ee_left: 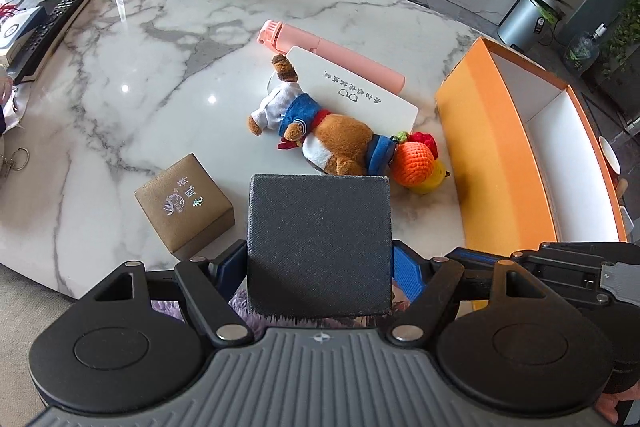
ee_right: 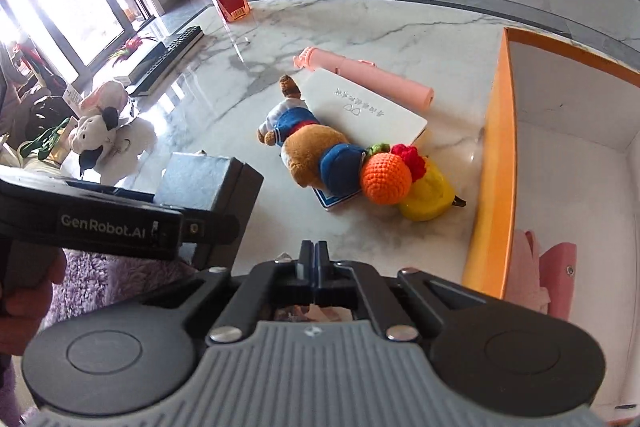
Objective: Organize objects
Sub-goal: 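Lift the dark grey box with the left gripper while the right gripper grasps the trading card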
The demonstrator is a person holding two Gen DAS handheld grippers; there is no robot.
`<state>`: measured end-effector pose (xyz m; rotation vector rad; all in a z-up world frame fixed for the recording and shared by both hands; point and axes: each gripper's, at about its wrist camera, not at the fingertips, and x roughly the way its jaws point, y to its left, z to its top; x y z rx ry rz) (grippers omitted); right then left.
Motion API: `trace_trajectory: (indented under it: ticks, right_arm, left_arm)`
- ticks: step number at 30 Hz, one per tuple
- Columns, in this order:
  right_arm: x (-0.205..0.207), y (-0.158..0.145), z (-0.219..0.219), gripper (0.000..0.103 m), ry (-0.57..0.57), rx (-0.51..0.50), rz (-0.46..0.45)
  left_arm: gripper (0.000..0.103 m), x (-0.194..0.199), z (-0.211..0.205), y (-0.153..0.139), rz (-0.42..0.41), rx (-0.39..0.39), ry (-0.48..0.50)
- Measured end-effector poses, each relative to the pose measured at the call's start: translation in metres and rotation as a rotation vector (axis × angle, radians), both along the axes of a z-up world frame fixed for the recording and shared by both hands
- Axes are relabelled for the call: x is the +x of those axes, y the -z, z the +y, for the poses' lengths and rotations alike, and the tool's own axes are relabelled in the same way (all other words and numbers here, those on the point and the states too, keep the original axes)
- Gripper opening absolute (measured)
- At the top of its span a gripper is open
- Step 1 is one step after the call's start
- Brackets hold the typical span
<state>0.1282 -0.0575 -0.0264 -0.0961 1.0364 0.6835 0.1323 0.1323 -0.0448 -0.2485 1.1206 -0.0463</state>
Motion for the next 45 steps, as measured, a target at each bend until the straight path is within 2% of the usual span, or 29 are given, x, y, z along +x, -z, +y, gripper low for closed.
trace_trajectory:
  ticks: [2, 3, 5, 7, 9, 14, 15, 18, 23, 25, 27, 29, 35, 38, 39, 40, 42, 44, 45]
  right_arm:
    - [-0.004, 0.009, 0.0, 0.01, -0.032, 0.004, 0.031]
    - [-0.006, 0.016, 0.003, 0.021, -0.052, -0.001, 0.04]
    - [-0.006, 0.028, 0.008, 0.032, -0.072, -0.02, 0.039]
    - [-0.002, 0.041, 0.015, 0.033, -0.099, -0.043, 0.052]
    - [0.002, 0.05, 0.02, 0.042, -0.125, -0.058, 0.067]
    - [0.011, 0.065, 0.024, 0.053, -0.136, -0.106, 0.098]
    - [0.013, 0.067, 0.023, 0.058, -0.134, -0.09, 0.118]
    - [0.018, 0.076, 0.02, 0.063, -0.127, -0.028, 0.211]
    - [0.02, 0.075, 0.012, 0.048, -0.102, 0.013, 0.27]
    - [0.018, 0.069, 0.007, 0.041, -0.083, 0.019, 0.261]
    - [0.015, 0.059, 0.004, 0.029, -0.083, 0.02, 0.229]
    - [0.012, 0.049, 0.002, 0.023, -0.083, 0.027, 0.21]
    - [-0.002, 0.031, 0.003, 0.019, -0.112, 0.038, 0.176]
    - [-0.004, 0.028, 0.004, 0.015, -0.129, 0.063, 0.195]
    - [-0.003, 0.033, 0.006, 0.0, -0.152, 0.092, 0.271]
    - [-0.007, 0.039, 0.01, 0.0, -0.157, 0.097, 0.301]
    - [-0.015, 0.04, 0.015, 0.0, -0.159, 0.036, 0.225]
    - [-0.011, 0.04, 0.01, 0.0, -0.146, 0.064, 0.247]
    - [-0.007, 0.039, 0.007, 0.004, -0.139, 0.074, 0.241]
  left_arm:
    - [0.087, -0.003, -0.002, 0.0, -0.002, 0.01, 0.001]
    - [0.087, -0.004, -0.003, 0.0, -0.002, 0.015, 0.001]
    - [0.087, -0.002, -0.005, 0.003, 0.006, 0.034, 0.001]
    - [0.087, 0.0, -0.008, 0.006, 0.013, 0.049, 0.007]
    - [0.087, 0.001, -0.01, 0.008, 0.018, 0.059, 0.015]
    - [0.087, 0.005, -0.014, 0.015, 0.038, 0.079, 0.052]
    - [0.087, 0.006, -0.014, 0.018, 0.043, 0.078, 0.056]
    - [0.087, 0.01, -0.013, 0.023, 0.053, 0.069, 0.054]
    - [0.087, 0.01, -0.009, 0.024, 0.055, 0.054, 0.051]
    - [0.088, 0.01, -0.009, 0.024, 0.055, 0.05, 0.051]
    - [0.087, 0.01, -0.009, 0.024, 0.054, 0.054, 0.054]
    - [0.087, 0.01, -0.011, 0.023, 0.052, 0.062, 0.055]
    - [0.087, 0.01, -0.016, 0.014, 0.016, 0.102, 0.059]
    - [0.088, 0.013, -0.025, 0.015, 0.036, 0.17, 0.101]
    - [0.088, 0.013, -0.028, 0.018, 0.048, 0.195, 0.116]
    - [0.088, 0.013, -0.031, 0.022, 0.058, 0.218, 0.133]
    - [0.088, 0.011, -0.034, 0.025, 0.058, 0.236, 0.154]
    - [0.088, 0.01, -0.031, 0.025, 0.05, 0.226, 0.144]
    - [0.088, 0.01, -0.028, 0.024, 0.047, 0.211, 0.131]
